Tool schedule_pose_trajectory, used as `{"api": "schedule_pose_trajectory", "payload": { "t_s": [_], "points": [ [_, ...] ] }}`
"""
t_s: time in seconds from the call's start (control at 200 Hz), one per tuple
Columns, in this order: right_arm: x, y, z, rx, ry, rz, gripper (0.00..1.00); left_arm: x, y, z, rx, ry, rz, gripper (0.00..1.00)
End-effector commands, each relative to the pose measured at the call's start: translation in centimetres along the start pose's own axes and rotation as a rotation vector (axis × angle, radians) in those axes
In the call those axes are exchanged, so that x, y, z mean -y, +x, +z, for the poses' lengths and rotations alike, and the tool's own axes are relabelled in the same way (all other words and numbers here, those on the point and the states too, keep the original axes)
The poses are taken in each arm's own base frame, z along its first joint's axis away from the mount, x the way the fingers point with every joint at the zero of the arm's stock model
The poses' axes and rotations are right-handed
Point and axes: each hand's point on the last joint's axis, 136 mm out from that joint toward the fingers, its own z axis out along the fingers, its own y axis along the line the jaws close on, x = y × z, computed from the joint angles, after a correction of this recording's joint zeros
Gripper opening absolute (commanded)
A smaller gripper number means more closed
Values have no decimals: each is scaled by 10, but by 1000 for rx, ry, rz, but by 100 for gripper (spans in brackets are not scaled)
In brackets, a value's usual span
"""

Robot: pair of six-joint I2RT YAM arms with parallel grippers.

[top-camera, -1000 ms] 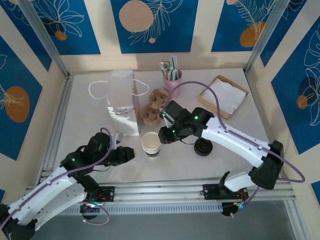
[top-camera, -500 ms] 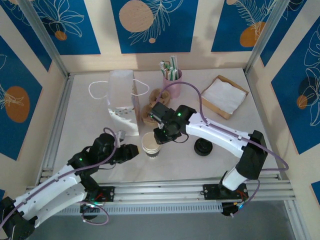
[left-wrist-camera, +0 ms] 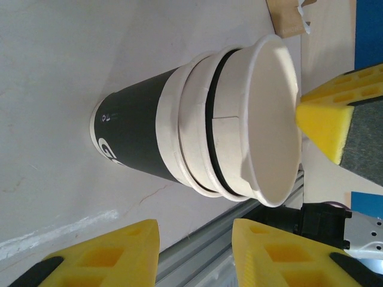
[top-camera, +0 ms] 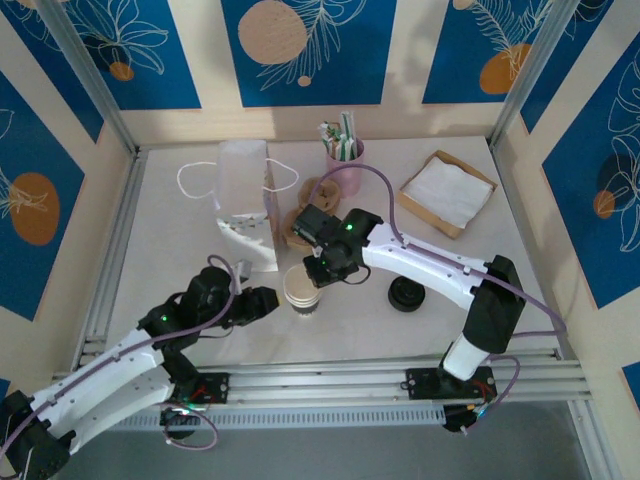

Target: Pack the takeout coffee

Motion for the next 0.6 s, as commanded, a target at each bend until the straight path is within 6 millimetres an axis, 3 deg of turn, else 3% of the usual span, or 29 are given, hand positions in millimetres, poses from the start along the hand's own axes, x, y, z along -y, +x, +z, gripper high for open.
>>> {"api": "schedule_pose_trajectory", "payload": {
  "t_s": [0.0,0.205,0.345,0.595],
  "points": [
    [-2,-1,0,-7,5,5,16,1,-1,3,10,11,14,37],
    [-1,-1,0,-10,7,8,13,-1,-2,6,11,3,15,37],
    [0,-1,1,-12,5,11,22,0,-3,8,10,7,15,37],
    [-1,-1,5,-23,-1,10,23,-1,-2,10,5,5,15,38]
  ]
}}
